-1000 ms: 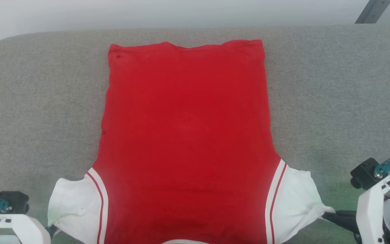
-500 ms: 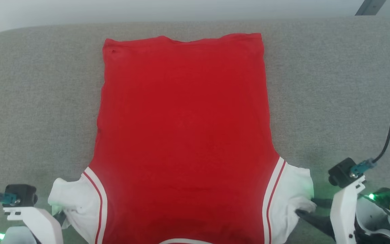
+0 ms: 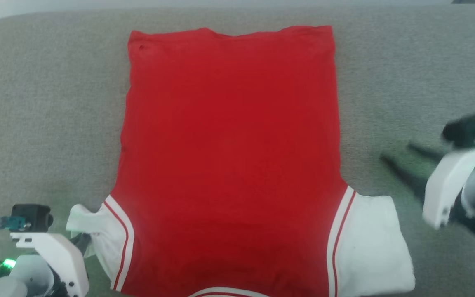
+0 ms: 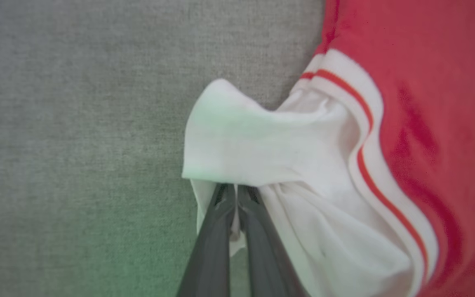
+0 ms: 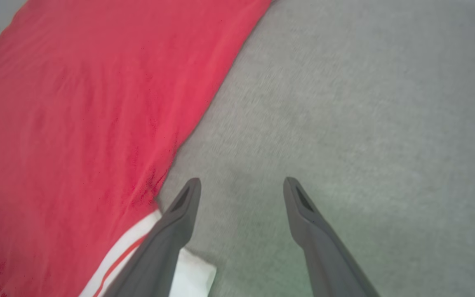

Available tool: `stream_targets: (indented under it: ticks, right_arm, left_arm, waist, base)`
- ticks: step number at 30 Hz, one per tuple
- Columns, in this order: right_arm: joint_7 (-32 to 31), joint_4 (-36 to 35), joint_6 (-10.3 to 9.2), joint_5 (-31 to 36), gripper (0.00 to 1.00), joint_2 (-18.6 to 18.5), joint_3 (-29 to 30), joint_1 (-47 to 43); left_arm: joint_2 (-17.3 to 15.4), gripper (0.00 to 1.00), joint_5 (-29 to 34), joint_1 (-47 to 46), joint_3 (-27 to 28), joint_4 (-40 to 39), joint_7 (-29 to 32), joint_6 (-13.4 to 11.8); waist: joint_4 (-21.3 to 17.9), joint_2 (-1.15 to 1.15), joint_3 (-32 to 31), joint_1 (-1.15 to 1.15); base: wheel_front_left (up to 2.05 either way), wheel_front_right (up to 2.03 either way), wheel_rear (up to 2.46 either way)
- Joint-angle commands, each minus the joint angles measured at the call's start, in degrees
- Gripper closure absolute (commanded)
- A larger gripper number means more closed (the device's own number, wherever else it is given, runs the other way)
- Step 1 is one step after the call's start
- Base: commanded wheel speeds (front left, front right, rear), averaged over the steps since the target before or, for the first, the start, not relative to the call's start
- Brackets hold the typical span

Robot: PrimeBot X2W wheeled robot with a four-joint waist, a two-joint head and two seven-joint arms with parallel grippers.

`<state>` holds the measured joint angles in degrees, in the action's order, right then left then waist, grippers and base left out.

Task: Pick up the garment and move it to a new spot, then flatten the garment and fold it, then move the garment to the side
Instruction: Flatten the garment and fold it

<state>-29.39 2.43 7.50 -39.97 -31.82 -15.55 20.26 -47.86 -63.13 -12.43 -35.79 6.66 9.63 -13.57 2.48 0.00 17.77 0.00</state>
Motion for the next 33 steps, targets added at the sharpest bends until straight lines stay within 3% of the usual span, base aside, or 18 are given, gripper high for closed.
stream_targets:
  ticks: [1, 8, 21, 27, 32, 33]
  right_arm:
    - [0.48, 0.13, -0.02, 0.28, 0.00, 0.70, 0.52, 1.21]
    - [0.60, 7.35, -0.01, 5.55, 0.00, 4.50, 3.11, 14.19]
    - [-6.04, 34.42, -0.01, 8.93, 0.00, 4.32, -1.62, 40.61]
    - [-12.51, 46.71, -0.01, 9.71, 0.00, 4.59, -2.29, 46.63]
    - [-20.32, 55.36, 0.00, 9.97, 0.00, 6.34, -3.82, 46.21]
    - [-21.22, 56.02, 0.01, 9.88, 0.31, 6.66, -4.25, 46.09]
  left_arm:
    - [1.37, 1.00, 0.46, -1.10, -0.40, 0.15, -0.04, 0.29]
    - [3.88, 1.00, 2.44, -5.69, -2.23, 0.20, 1.09, 1.38]
    - [12.38, 1.00, 6.28, -15.48, -6.56, 5.29, 1.41, 6.09]
    - [15.95, 1.00, 6.84, -17.49, -8.29, 10.14, 0.73, 8.40]
    - [17.53, 1.00, 6.53, -17.58, -9.02, 14.15, 0.06, 9.92]
    - [17.69, 1.00, 6.48, -17.63, -9.14, 14.81, -0.07, 10.18]
  waist:
    - [0.56, 0.00, 0.58, 0.00]
    - [4.25, 0.00, 3.70, 0.00]
    - [13.99, 0.00, 10.05, 0.00]
    - [17.63, 0.00, 11.51, 0.00]
    - [18.98, 0.00, 11.37, 0.00]
    - [19.07, 0.00, 11.26, 0.00]
  base:
    - [0.00, 0.00, 0.00]
    - [0.00, 0.00, 0.00]
    - [0.00, 0.00, 0.00]
    - [0.00, 0.00, 0.00]
    - [0.00, 0.00, 0.00]
    - [0.00, 0.00, 0.00]
